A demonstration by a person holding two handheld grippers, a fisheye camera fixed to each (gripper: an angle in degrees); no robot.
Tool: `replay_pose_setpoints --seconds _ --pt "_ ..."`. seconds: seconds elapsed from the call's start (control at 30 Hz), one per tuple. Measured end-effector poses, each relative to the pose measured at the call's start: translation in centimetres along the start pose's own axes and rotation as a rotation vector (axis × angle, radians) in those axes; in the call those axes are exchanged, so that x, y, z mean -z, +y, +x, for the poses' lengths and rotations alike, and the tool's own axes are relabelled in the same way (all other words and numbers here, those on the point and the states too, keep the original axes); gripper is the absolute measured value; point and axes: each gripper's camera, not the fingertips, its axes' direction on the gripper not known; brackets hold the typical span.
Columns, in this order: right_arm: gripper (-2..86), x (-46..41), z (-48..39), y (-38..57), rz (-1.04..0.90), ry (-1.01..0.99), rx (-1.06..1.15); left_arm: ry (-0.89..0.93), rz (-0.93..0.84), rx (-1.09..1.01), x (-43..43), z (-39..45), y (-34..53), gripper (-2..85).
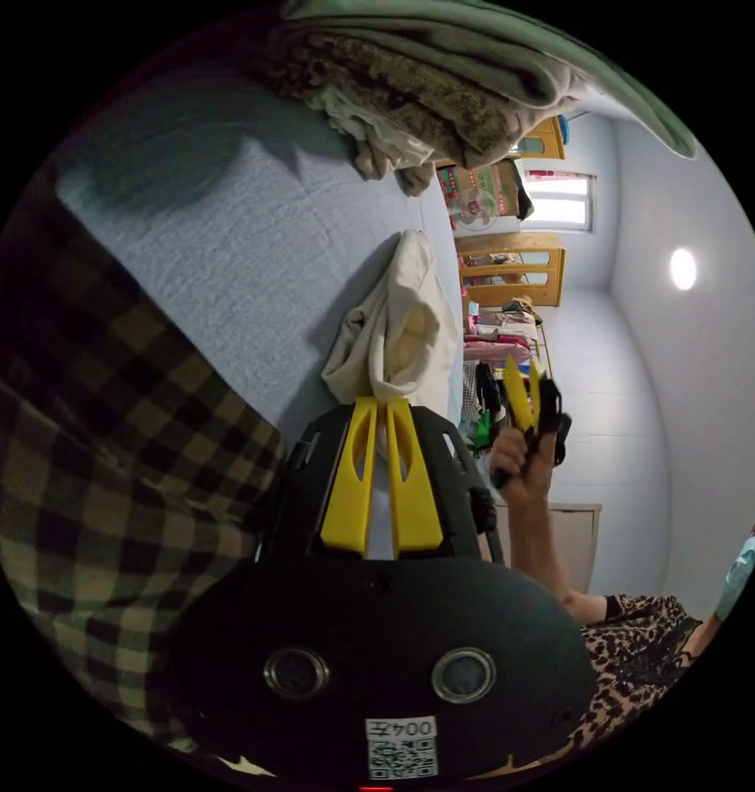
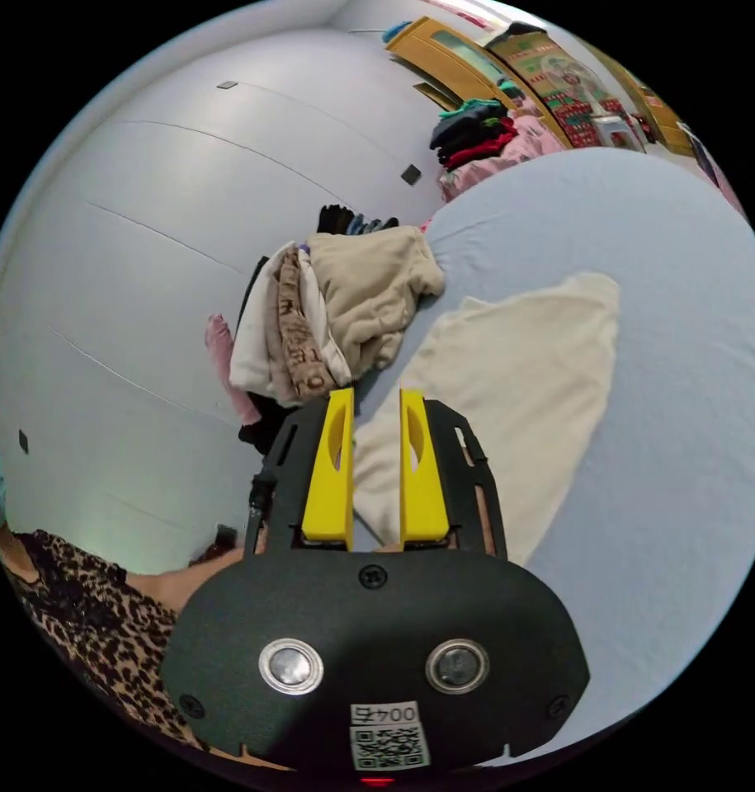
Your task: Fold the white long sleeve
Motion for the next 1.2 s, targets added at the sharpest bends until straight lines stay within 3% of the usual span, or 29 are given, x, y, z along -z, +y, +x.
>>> replay_pose_setpoints --seconds 0.33,0.73,0.87,1.03,1.2 --pt "9.2 2.0 7.5 10.8 0.023 0.054 -0.243 -0.007 0.030 -0.027 3.2 -0.8 0.0 2.7" --pt "11.7 -0.7 12.1 -3.8 0.074 0.224 -0.168 -0.079 0.039 -0.115 3.5 0.3 -0.1 2.8" --pt "12.6 -2.9 13.9 -7.0 0.002 0.230 -0.186 -0.097 0.041 -0.130 3.4 0.7 -0.1 2.5" --pt "5.1 -3.6 13.2 -7.2 -0.020 0.466 -0.097 -0.231 0.036 -0.173 3.5 2.2 0.5 2.0" --pt "6.0 -0.9 17.5 -4.7 0.030 0.256 -0.218 -0.251 0.013 -0.156 3.3 2.4 1.0 2.1"
